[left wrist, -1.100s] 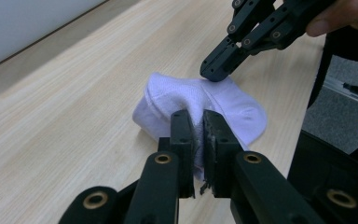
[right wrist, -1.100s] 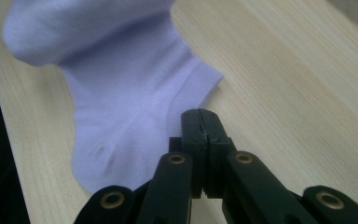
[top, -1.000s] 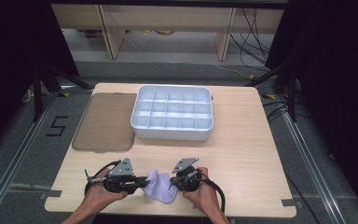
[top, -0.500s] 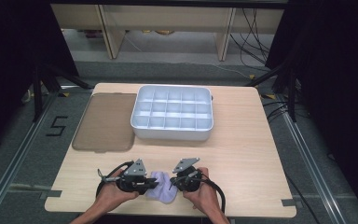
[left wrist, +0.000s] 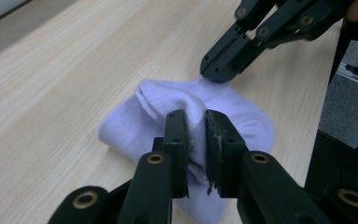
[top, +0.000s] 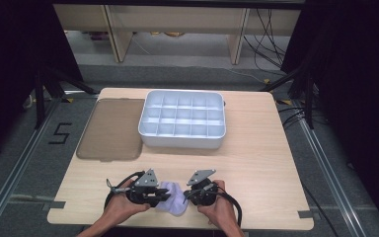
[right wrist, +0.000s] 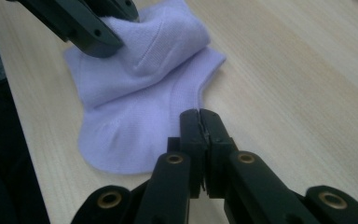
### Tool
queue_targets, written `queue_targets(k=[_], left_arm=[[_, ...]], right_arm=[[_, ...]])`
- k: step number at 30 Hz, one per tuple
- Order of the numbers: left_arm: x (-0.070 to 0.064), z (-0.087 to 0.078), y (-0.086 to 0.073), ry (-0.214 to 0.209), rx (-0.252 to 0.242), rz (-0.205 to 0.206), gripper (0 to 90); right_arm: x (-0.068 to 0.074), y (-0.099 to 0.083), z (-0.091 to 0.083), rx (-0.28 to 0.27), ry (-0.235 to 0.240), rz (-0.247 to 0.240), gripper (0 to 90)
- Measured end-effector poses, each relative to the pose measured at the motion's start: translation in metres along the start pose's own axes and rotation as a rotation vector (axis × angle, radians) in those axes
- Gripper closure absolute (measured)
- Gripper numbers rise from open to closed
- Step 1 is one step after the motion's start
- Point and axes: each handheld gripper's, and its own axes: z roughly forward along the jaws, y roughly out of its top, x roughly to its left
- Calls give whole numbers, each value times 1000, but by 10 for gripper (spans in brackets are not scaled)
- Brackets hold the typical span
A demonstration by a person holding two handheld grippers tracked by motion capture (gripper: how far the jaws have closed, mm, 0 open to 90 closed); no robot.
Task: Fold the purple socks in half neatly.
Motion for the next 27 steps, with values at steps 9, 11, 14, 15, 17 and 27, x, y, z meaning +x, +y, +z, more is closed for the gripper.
queue_targets(k=[9, 11, 14, 15, 17, 27], left_arm=[[-11, 11, 13, -50, -28, 15, 685], [-10, 5, 14, -47, -54, -24, 663], [-3, -12, 16, -46, -101, -36, 654], [-3, -16, 15, -47, -120, -53, 654], [2, -23, 9, -38, -114, -37, 663], [10, -21, -26, -57, -41, -35, 820]], right_arm=[[-5, 0, -10, -39, -17, 11, 891], [-7, -2, -17, -58, -17, 27, 891], [-8, -6, -20, -65, -14, 41, 891], [-8, -6, -20, -65, -14, 41, 891], [-8, -6, -22, -81, -14, 51, 891], [3, 23, -39, -166, 2, -15, 891]])
